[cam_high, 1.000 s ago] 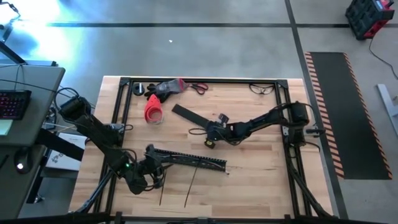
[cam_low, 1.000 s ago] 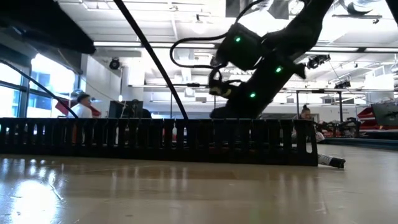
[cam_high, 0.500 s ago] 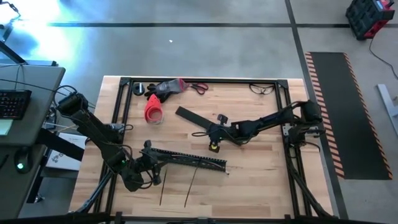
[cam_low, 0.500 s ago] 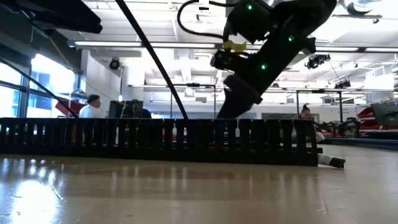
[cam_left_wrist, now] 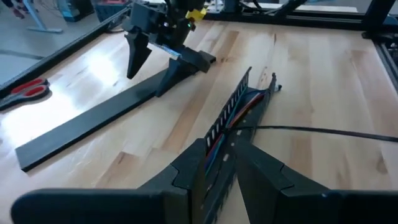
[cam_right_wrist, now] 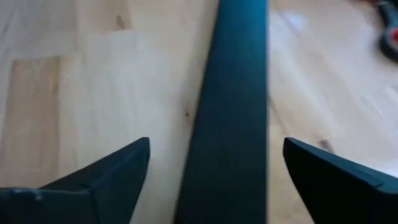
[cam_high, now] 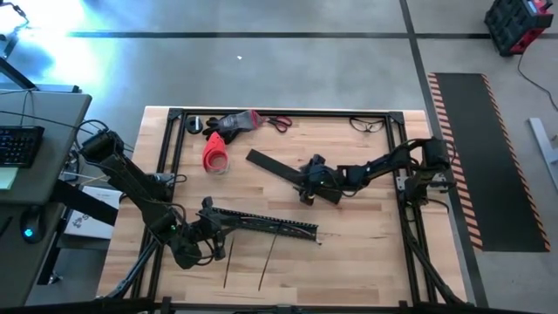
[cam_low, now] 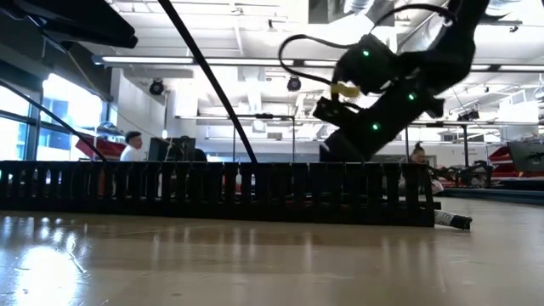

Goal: Ziptie cables
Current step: Close the cable duct

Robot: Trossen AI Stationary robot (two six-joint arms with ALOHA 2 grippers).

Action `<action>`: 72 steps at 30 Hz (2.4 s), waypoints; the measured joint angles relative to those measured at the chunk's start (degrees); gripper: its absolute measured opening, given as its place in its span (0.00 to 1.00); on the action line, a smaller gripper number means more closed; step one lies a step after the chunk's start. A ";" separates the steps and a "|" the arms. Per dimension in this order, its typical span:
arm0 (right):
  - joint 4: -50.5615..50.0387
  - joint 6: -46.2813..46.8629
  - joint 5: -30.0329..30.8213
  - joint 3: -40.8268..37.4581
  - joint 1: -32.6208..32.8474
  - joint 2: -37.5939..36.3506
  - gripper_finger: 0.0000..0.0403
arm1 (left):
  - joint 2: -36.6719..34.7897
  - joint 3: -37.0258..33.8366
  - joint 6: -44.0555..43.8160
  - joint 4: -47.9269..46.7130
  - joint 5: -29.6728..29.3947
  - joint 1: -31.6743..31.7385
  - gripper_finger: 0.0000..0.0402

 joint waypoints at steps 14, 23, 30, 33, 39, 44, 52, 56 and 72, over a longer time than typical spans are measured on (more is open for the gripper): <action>10.29 6.44 -6.99 -9.19 -3.80 3.43 0.77 | 0.00 0.00 0.44 0.18 -1.45 0.07 0.18; 15.85 12.05 1.17 -10.43 0.31 6.58 0.51 | 0.00 0.00 0.42 0.89 -1.23 0.07 0.18; 15.22 13.44 1.77 -10.93 1.92 4.42 0.52 | -0.04 0.00 0.79 2.53 -1.45 0.07 0.18; 13.08 12.97 0.83 -11.20 2.85 1.07 0.52 | -1.61 0.00 0.90 2.78 -1.43 0.07 0.18; 11.72 11.87 -1.19 -11.28 5.97 -7.23 0.52 | -10.14 2.63 0.91 -5.82 0.74 0.03 0.18; 6.68 11.58 0.53 -7.56 9.65 -10.43 0.52 | -18.66 2.80 0.83 -12.41 2.99 0.07 0.18; -11.56 12.06 1.29 12.27 15.41 -6.28 0.52 | -28.83 3.30 -5.30 -23.57 14.38 1.06 0.14; -19.24 13.22 1.33 23.43 16.59 -0.34 0.52 | -31.38 5.06 -12.80 -35.70 20.57 2.35 0.06; -42.31 11.51 1.38 47.27 18.49 13.81 0.52 | -27.53 -1.84 -19.99 -41.72 28.17 2.80 0.00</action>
